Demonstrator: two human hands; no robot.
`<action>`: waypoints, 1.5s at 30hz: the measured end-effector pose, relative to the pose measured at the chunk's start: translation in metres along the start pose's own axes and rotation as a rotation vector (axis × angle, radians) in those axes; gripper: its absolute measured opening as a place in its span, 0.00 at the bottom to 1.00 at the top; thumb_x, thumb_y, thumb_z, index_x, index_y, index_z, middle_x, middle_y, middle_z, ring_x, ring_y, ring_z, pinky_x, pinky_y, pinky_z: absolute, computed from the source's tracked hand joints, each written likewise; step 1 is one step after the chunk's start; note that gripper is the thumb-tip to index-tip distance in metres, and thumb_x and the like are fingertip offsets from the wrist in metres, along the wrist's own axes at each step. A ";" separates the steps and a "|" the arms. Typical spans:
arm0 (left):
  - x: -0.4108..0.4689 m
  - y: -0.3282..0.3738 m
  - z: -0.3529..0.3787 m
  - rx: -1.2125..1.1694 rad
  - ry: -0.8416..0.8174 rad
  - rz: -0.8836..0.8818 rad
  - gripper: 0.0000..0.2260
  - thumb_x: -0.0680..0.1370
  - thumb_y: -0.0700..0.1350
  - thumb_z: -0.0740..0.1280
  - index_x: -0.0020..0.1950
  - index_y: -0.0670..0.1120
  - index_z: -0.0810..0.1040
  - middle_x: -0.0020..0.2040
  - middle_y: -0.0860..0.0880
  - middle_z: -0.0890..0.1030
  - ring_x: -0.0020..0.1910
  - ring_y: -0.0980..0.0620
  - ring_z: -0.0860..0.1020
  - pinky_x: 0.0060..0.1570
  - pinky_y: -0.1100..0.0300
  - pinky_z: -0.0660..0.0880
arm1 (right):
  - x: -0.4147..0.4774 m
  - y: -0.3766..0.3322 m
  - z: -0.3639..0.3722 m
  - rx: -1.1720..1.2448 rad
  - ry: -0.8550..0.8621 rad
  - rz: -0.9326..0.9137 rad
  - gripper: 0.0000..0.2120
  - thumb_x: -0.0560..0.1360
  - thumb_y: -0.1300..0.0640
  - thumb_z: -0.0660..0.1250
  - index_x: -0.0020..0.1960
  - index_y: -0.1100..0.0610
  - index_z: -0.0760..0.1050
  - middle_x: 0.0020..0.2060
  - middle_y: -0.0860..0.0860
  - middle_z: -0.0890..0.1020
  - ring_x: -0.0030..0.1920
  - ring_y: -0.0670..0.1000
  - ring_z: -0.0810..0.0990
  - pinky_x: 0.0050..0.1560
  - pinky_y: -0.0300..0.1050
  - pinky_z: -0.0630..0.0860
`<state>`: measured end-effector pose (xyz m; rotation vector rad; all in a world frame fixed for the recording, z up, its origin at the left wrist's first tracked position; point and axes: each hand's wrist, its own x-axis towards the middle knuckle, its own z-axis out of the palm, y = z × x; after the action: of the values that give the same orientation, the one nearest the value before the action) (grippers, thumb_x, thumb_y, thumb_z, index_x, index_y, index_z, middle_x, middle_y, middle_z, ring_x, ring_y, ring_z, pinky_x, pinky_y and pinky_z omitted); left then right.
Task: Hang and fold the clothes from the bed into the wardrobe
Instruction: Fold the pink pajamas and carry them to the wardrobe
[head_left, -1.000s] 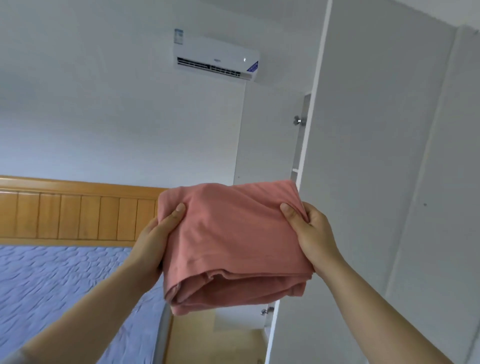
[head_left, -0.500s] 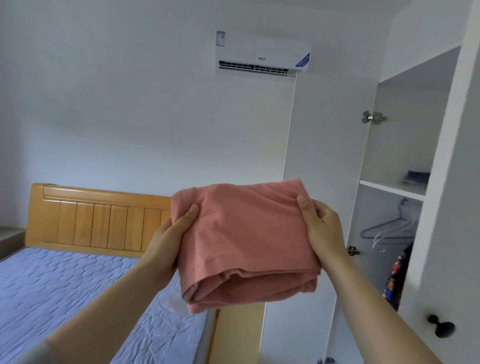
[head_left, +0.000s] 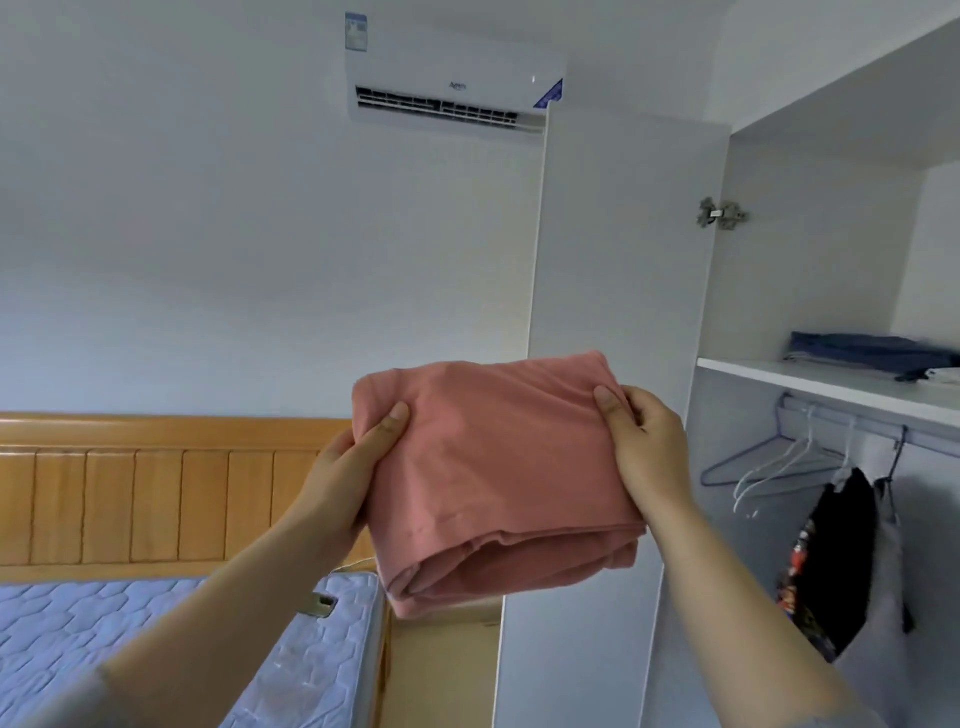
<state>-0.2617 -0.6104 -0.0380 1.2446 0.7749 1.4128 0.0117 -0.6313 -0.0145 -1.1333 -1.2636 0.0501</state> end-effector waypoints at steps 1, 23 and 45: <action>0.019 -0.005 0.005 -0.009 -0.029 -0.003 0.26 0.63 0.63 0.75 0.56 0.51 0.79 0.50 0.53 0.86 0.48 0.55 0.84 0.44 0.59 0.78 | 0.011 0.008 0.001 -0.020 0.023 0.000 0.10 0.79 0.48 0.65 0.45 0.52 0.80 0.38 0.46 0.82 0.38 0.41 0.77 0.38 0.32 0.70; 0.243 -0.129 0.341 -0.216 -0.698 -0.179 0.29 0.66 0.63 0.72 0.61 0.48 0.78 0.52 0.53 0.85 0.51 0.54 0.84 0.43 0.59 0.77 | 0.168 0.136 -0.221 -0.587 0.443 0.008 0.15 0.78 0.49 0.66 0.35 0.53 0.75 0.26 0.42 0.74 0.29 0.39 0.70 0.31 0.34 0.64; 0.368 -0.149 0.618 -0.309 -1.367 -0.093 0.29 0.62 0.55 0.78 0.61 0.50 0.78 0.55 0.47 0.84 0.53 0.49 0.83 0.45 0.55 0.80 | 0.300 0.152 -0.366 -1.261 0.484 0.137 0.15 0.79 0.48 0.64 0.44 0.59 0.78 0.37 0.54 0.81 0.40 0.53 0.77 0.43 0.48 0.72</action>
<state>0.4046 -0.3238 0.0781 1.5125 -0.3217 0.3280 0.4835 -0.6122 0.1419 -2.1176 -0.6954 -0.9831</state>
